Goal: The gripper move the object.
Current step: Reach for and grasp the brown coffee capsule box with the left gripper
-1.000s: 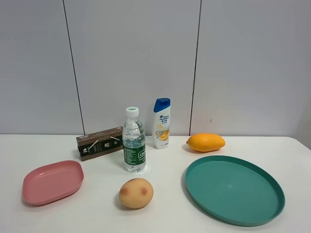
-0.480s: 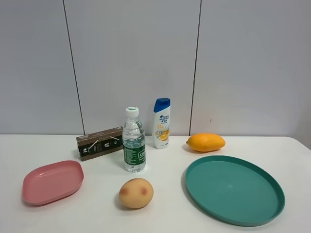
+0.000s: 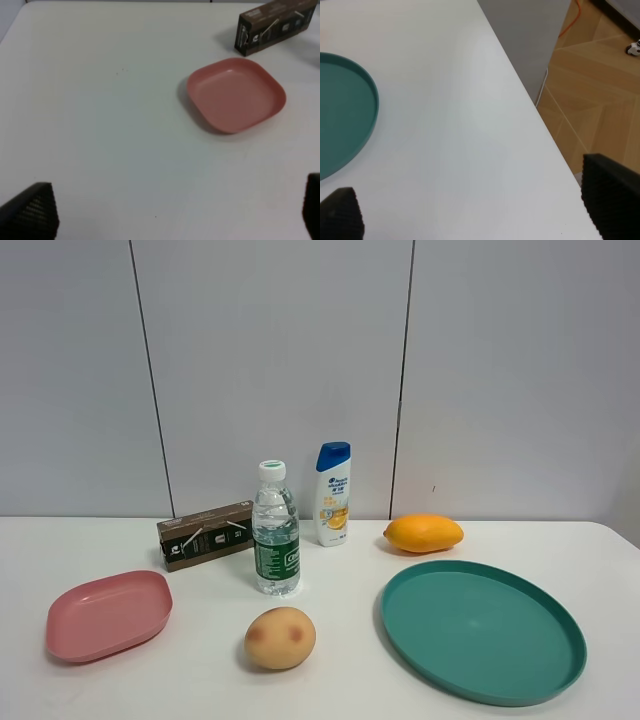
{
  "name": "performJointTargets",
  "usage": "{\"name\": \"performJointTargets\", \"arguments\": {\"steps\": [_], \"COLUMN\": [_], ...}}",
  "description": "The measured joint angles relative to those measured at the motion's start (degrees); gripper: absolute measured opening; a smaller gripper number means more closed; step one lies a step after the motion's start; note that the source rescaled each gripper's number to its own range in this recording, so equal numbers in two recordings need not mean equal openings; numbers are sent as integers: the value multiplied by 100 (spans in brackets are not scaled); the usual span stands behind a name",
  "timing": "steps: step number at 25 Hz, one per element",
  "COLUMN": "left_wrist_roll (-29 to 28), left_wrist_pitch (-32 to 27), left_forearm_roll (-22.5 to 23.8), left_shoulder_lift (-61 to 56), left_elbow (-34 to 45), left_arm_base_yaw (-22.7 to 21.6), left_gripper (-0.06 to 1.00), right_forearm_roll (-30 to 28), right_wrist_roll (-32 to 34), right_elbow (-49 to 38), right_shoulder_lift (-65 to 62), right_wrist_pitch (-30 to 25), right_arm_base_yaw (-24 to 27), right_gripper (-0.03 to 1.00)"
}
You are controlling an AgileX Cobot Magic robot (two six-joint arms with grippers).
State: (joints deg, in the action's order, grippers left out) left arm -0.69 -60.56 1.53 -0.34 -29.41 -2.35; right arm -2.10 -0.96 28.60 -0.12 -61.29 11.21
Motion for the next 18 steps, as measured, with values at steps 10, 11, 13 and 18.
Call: {"name": "performJointTargets", "arguments": {"steps": [10,11,13,18], "left_wrist_roll": [480,602,807,975], "left_wrist_pitch": [56,64,84,197], "left_forearm_roll": [-455,-494,-522,-501], "left_shoulder_lift": [0,34,236,1222], "left_elbow": [-98,-195,-444,-985], "left_arm_base_yaw": [0,0,0,89], "left_gripper": [100,100,100,100], "right_forearm_roll": [0,0,0,0], "right_wrist_roll": [0,0,0,0], "right_elbow": [0,0,0,0], "right_shoulder_lift": [0,0,0,0], "right_wrist_pitch": [0,0,0,5], "right_arm_base_yaw": [0,0,0,0], "right_gripper": [100,100,100,100]}}
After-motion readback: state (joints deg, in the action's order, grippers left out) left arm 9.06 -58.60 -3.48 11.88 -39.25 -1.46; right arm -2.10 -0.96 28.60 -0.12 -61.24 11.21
